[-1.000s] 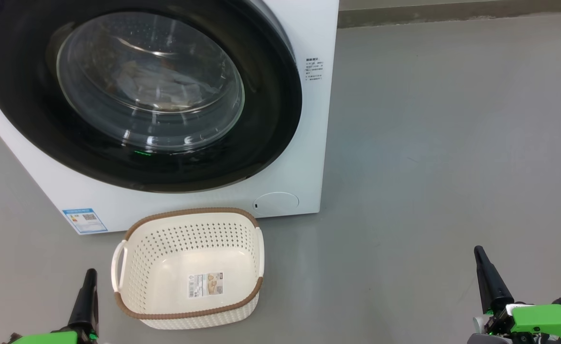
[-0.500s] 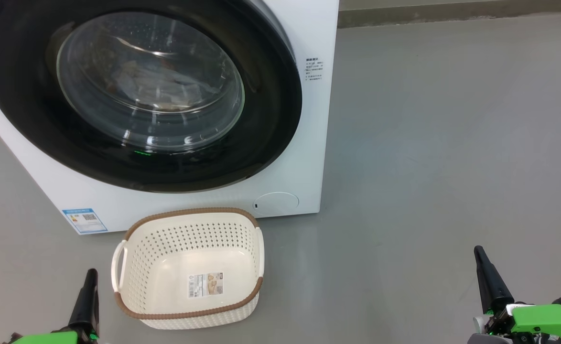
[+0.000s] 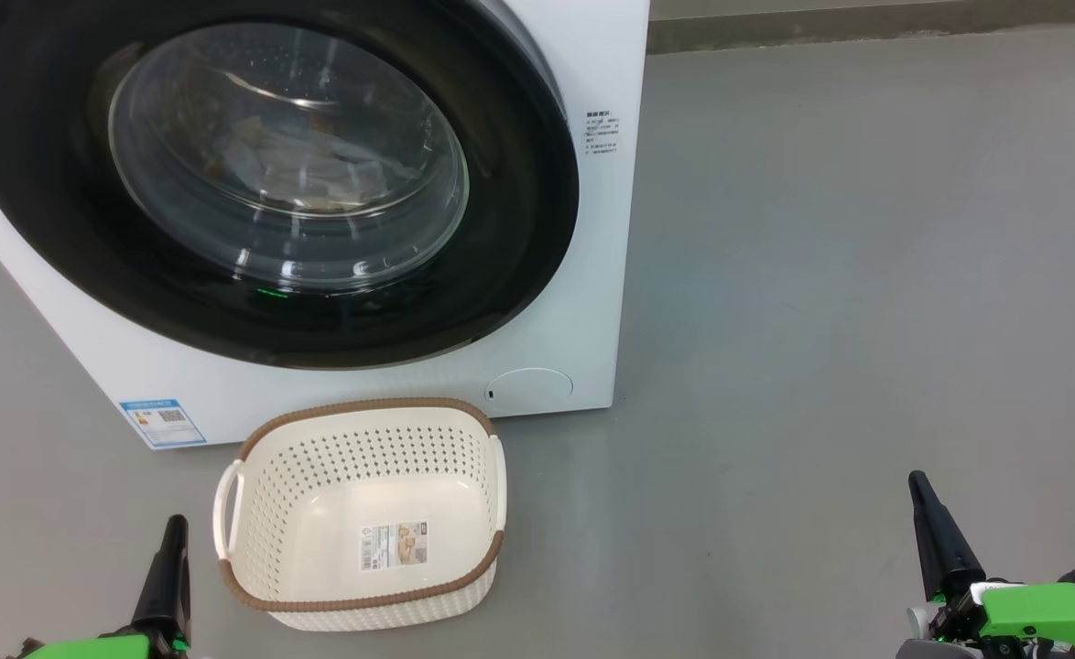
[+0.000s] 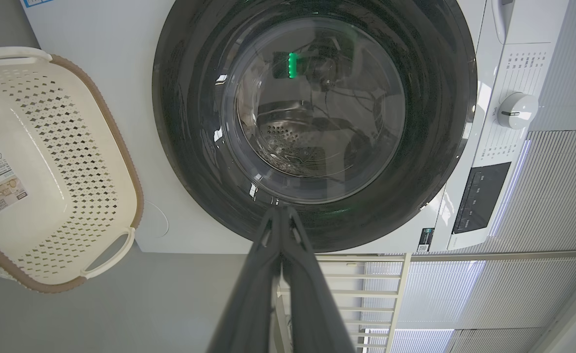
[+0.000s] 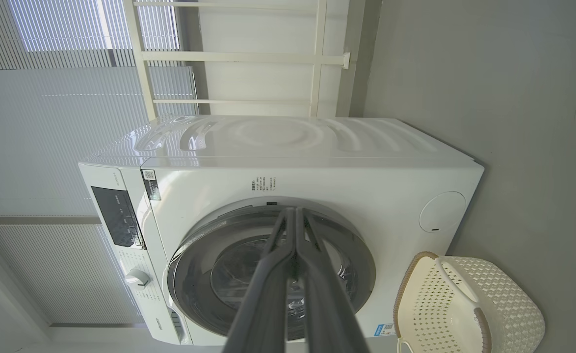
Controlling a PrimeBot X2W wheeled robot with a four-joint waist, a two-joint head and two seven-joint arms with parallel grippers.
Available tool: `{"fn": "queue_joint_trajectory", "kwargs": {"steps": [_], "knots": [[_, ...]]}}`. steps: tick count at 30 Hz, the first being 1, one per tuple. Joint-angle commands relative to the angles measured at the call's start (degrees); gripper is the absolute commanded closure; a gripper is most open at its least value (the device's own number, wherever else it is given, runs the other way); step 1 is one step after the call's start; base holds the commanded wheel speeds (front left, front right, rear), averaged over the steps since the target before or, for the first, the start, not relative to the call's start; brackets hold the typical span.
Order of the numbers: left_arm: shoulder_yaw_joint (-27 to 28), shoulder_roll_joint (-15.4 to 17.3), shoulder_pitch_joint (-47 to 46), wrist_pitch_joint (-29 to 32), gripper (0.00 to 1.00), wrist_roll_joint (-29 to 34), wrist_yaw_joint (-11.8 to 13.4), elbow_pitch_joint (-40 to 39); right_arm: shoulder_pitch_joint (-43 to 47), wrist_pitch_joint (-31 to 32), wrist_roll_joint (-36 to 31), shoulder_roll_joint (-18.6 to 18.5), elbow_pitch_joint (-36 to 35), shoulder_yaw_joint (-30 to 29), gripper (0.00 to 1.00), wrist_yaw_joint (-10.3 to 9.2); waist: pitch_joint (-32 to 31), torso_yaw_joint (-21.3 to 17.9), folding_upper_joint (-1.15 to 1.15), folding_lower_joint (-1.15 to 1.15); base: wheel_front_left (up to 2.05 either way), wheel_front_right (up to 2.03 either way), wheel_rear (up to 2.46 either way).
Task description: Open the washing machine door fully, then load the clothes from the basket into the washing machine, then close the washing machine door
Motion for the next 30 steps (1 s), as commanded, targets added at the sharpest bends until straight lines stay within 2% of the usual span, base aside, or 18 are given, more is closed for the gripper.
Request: {"fn": "queue_joint_trajectory", "kwargs": {"steps": [1, 30], "knots": [[2.0, 0.8, -2.3, 0.3, 1.0, 0.0, -0.6, -1.1, -2.3, 0.3, -0.1, -0.2, -1.4, 1.0, 1.0, -0.06, 0.0, 0.0, 0.0, 0.0, 0.0, 0.0, 0.0], [2.3, 0.6, -2.3, 0.5, 1.0, 0.3, -0.6, -1.1, -2.3, 0.6, -0.3, 0.0, -1.4, 0.6, 1.0, -0.06, 0.0, 0.0, 0.0, 0.0, 0.0, 0.0, 0.0]]}}
